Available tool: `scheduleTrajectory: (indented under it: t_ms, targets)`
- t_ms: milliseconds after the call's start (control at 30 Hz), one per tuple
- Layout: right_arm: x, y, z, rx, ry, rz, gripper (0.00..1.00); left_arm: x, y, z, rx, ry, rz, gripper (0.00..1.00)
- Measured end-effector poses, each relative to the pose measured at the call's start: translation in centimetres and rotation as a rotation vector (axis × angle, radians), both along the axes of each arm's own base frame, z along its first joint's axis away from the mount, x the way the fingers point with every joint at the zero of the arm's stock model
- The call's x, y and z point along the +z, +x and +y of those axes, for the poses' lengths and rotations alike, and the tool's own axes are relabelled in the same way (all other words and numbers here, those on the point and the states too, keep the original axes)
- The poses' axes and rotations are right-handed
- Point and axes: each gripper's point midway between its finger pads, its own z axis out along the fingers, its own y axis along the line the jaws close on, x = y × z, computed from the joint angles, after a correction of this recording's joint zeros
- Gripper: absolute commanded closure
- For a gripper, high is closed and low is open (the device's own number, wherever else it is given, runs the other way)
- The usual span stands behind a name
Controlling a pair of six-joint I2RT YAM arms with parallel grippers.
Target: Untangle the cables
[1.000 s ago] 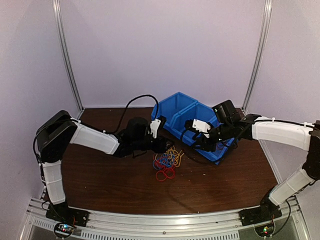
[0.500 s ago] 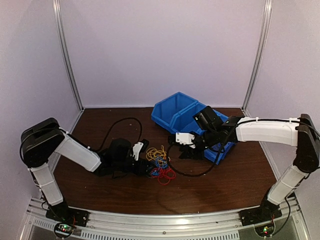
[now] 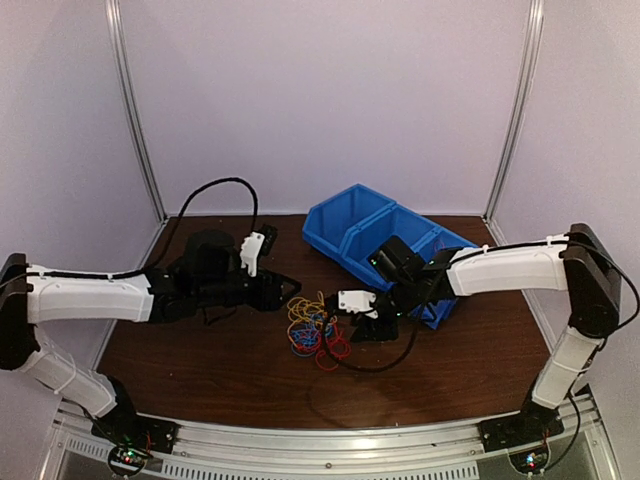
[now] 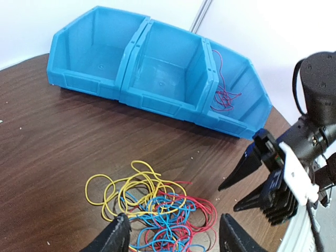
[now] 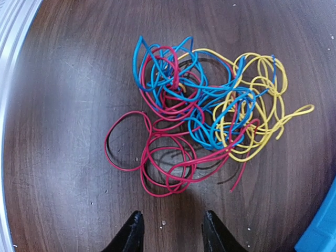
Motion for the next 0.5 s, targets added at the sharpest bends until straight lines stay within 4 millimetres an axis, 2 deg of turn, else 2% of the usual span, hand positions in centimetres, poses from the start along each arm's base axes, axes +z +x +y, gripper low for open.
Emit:
scheduleTrajectory:
  t_ms: [100, 233, 400, 500]
  targets:
    - [-2.0, -0.2, 0.2, 0.006, -0.026, 0.036, 0.61, 0.1, 1.5, -0.4, 0.019, 0.037, 0.003, 0.42]
    - [-4.4, -0.7, 0.2, 0.012, -0.067, 0.080, 0.62, -2.4, 2.2, -0.2, 0.037, 0.084, 0.049, 0.42]
    - [-4.9, -0.8, 0.7, 0.006, -0.070, 0.097, 0.65, -4.8, 2.9, -1.0, 0.039, 0.093, 0.085, 0.43]
    - [-4.6, -0.3, 1.5, 0.002, -0.052, 0.094, 0.74, -6.4, 3.1, -1.6, 0.035, 0.089, 0.113, 0.44]
